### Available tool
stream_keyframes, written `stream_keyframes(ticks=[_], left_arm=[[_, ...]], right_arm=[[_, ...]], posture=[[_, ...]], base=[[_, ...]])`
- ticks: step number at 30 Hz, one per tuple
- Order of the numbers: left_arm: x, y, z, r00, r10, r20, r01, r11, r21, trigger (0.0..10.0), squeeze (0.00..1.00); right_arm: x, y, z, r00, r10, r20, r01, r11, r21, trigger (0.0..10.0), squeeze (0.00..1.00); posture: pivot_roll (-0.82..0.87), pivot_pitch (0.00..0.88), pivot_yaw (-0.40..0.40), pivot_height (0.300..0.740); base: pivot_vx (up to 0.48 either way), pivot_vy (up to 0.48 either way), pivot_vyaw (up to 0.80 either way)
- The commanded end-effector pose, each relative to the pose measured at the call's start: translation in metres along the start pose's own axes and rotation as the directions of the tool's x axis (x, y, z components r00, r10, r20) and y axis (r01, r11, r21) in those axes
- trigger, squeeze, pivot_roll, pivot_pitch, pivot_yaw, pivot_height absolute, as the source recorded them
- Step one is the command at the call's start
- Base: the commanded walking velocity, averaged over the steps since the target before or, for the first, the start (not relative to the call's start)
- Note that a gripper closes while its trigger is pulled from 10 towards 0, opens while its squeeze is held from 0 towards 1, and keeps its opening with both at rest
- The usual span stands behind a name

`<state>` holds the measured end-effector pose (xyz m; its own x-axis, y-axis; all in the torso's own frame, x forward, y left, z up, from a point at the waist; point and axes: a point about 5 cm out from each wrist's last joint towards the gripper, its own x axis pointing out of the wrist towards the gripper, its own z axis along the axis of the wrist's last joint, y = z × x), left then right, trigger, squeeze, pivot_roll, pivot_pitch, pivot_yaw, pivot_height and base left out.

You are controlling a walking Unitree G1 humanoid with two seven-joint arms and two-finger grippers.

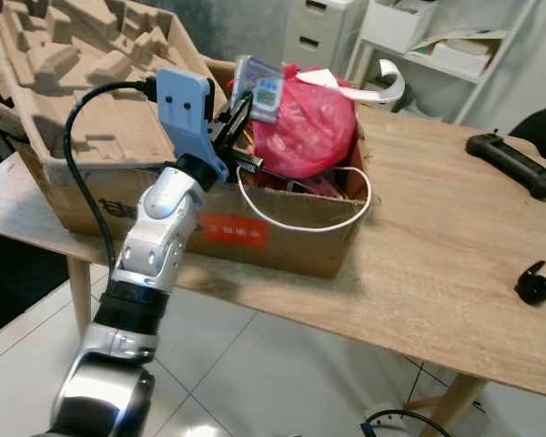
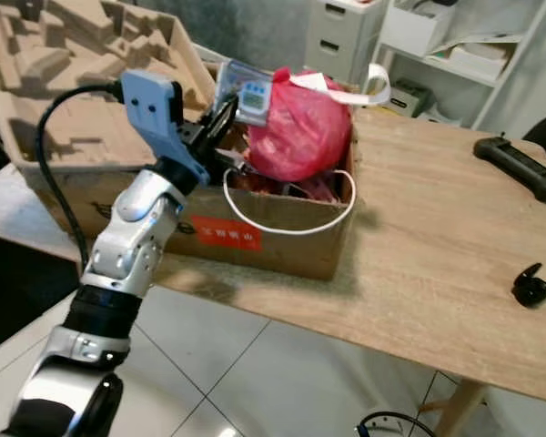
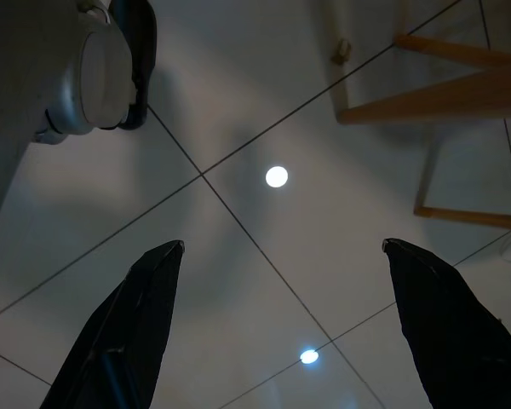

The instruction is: Picking trash to rubbish bin

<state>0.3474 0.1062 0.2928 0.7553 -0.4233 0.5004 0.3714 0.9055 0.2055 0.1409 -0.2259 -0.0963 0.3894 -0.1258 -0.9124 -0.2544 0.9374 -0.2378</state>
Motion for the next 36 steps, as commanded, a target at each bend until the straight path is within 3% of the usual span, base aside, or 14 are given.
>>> stream_keyframes(ticks=[1, 6, 7, 8, 9, 18, 19, 21, 26, 27, 29, 30, 33, 36], left_arm=[[0.001, 0.004, 0.008, 1.000, 0.017, 0.026, -0.019, 0.996, 0.087, 10.0, 0.00], [-0.003, 0.011, 0.015, 0.996, 0.066, 0.056, -0.073, 0.991, 0.115, 10.0, 0.00], [-0.004, 0.012, 0.016, 0.997, 0.065, 0.053, -0.072, 0.987, 0.146, 10.0, 0.36], [-0.004, 0.012, 0.016, 0.997, 0.063, 0.051, -0.071, 0.983, 0.168, 10.0, 0.36], [-0.005, 0.012, 0.017, 0.998, 0.047, 0.042, -0.054, 0.980, 0.191, 10.0, 1.00], [-0.008, 0.029, 0.027, 0.999, 0.037, 0.029, -0.045, 0.921, 0.386, 10.0, 1.00], [-0.009, 0.033, 0.033, 0.998, 0.035, 0.052, -0.051, 0.932, 0.359, 10.0, 0.74], [-0.013, 0.036, 0.046, 0.992, -0.030, 0.121, 0.007, 0.982, 0.190, 10.0, 0.00], [-0.018, 0.035, 0.051, 0.985, -0.077, 0.156, 0.061, 0.993, 0.106, 10.0, 0.00], [-0.028, 0.032, 0.063, 0.952, -0.151, 0.265, 0.190, 0.973, -0.127, 10.0, 0.00], [-0.028, 0.032, 0.063, 0.952, -0.151, 0.265, 0.190, 0.973, -0.127, 10.0, 0.00], [-0.042, 0.023, 0.072, 0.893, -0.260, 0.367, 0.367, 0.894, -0.258, 10.0, 0.00], [-0.074, 0.001, 0.073, 0.753, -0.463, 0.468, 0.632, 0.706, -0.319, 10.0, 0.00], [-0.087, -0.004, 0.074, 0.701, -0.471, 0.536, 0.694, 0.622, -0.363, 10.0, 0.00]], right_arm=[[-0.001, -0.002, -0.012, 0.999, -0.002, -0.035, 0.003, 1.000, 0.012, 10.0, 0.00], [-0.001, -0.001, -0.013, 0.999, 0.002, -0.038, -0.002, 1.000, 0.008, 10.0, 0.00], [-0.001, -0.001, -0.013, 0.999, 0.003, -0.038, -0.002, 1.000, 0.008, 10.0, 0.00], [-0.001, -0.001, -0.013, 0.999, 0.003, -0.038, -0.003, 1.000, 0.008, 10.0, 0.00], [-0.001, -0.001, -0.012, 0.999, 0.004, -0.038, -0.004, 1.000, 0.008, 10.0, 0.00], [-0.001, 0.000, -0.011, 0.999, 0.007, -0.035, -0.007, 1.000, 0.007, 10.0, 0.00], [-0.001, -0.001, -0.011, 0.999, 0.007, -0.035, -0.007, 1.000, 0.006, 10.0, 0.00], [-0.001, -0.002, -0.012, 0.999, 0.006, -0.037, -0.006, 1.000, 0.003, 10.0, 0.00], [-0.001, -0.002, -0.012, 0.999, 0.006, -0.037, -0.006, 1.000, 0.001, 10.0, 0.00], [-0.001, -0.002, -0.012, 0.999, 0.007, -0.036, -0.007, 1.000, -0.004, 10.0, 0.00], [-0.001, -0.002, -0.012, 0.999, 0.007, -0.036, -0.007, 1.000, -0.004, 10.0, 0.00], [-0.001, -0.002, -0.011, 0.999, 0.008, -0.034, -0.008, 1.000, -0.007, 10.0, 0.00], [-0.001, -0.001, -0.008, 1.000, 0.011, -0.029, -0.012, 1.000, -0.014, 10.0, 0.00], [0.000, 0.001, -0.006, 1.000, 0.014, -0.025, -0.014, 1.000, -0.017, 10.0, 0.00]], posture=[[0.01, 0.112, -0.037, 0.740], [0.02, 0.114, -0.037, 0.740], [0.02, 0.114, -0.037, 0.740], [0.02, 0.114, -0.037, 0.740], [0.02, 0.114, -0.037, 0.740], [0.03, 0.117, -0.033, 0.740], [0.03, 0.115, -0.034, 0.740], [0.04, 0.111, -0.035, 0.740], [0.04, 0.111, -0.035, 0.740], [0.04, 0.106, -0.039, 0.740], [0.04, 0.106, -0.039, 0.740], [0.04, 0.103, -0.041, 0.740], [0.05, 0.101, -0.043, 0.740], [0.05, 0.102, -0.044, 0.740]], base=[[0.000, 0.000, 0.00], [0.000, 0.000, 0.00], [0.000, 0.000, 0.00], [0.000, 0.000, 0.00], [0.000, 0.000, 0.00], [0.000, 0.000, 0.00], [0.000, 0.000, 0.00], [0.000, 0.000, 0.00], [0.000, 0.000, 0.00], [0.000, 0.000, 0.00], [0.000, 0.000, 0.00], [0.000, 0.000, 0.00], [0.000, 0.000, 0.00], [0.000, 0.000, 0.00]])
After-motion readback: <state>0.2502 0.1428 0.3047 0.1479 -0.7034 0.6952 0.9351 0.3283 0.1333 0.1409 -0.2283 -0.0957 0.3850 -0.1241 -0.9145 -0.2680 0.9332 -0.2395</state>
